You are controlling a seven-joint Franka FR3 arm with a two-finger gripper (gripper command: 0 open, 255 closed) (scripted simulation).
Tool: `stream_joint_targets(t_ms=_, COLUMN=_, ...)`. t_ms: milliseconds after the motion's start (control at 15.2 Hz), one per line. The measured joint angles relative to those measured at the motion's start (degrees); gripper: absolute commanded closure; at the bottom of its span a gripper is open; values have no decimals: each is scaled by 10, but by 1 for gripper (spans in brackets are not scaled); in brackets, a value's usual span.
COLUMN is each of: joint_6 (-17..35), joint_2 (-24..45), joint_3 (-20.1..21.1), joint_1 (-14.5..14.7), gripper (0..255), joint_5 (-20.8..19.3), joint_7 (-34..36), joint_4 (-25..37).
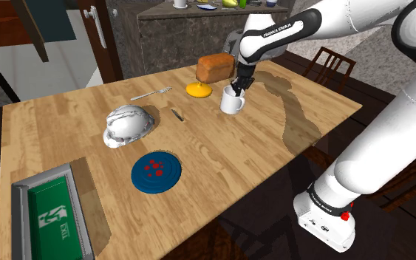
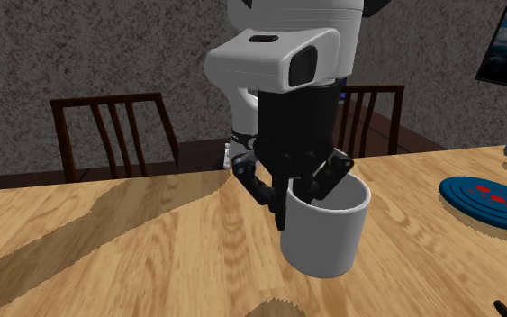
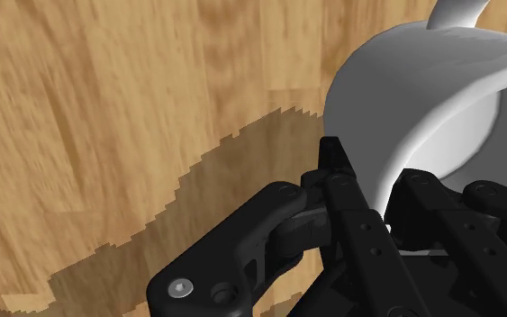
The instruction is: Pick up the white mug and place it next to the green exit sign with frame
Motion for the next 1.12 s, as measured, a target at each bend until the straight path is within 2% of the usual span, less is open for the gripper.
stream_joint_targets(t_ms=1122, joint_6=-129, joint_2=-43, joint_3=1, joint_1=0, gripper=255, joint_5=-5, joint_7=2, joint_4=87)
